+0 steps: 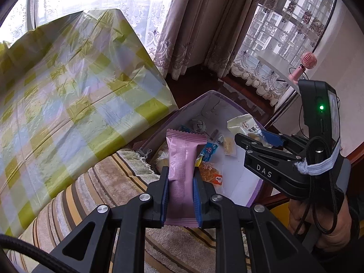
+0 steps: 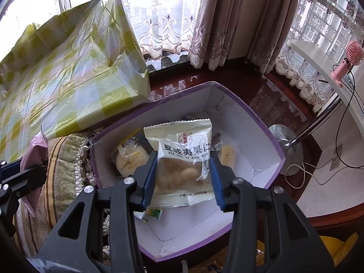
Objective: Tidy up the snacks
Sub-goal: 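Lower both packs into the white box and open both grippers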
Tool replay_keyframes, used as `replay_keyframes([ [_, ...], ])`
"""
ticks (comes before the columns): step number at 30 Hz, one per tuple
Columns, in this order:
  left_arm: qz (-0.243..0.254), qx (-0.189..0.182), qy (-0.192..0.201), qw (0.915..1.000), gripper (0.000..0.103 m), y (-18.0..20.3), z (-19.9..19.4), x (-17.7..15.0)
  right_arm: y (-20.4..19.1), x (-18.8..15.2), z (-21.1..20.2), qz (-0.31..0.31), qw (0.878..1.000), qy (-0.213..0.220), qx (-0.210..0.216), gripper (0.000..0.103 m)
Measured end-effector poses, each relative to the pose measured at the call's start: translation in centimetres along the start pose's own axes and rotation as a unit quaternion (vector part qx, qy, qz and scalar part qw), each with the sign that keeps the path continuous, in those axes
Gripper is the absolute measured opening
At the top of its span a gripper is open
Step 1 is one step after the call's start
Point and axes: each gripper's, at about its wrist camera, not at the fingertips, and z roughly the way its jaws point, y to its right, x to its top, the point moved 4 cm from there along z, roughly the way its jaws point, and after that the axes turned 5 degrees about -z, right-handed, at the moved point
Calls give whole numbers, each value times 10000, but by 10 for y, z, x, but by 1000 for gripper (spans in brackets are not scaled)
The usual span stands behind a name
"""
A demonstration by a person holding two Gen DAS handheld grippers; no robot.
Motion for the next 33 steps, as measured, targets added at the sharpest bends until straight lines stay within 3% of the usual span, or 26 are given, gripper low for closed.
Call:
replay_keyframes([
  [33,46,-126,-324,9994,19,25,49,28,44,2,22,445,9975,-65,-543,47],
])
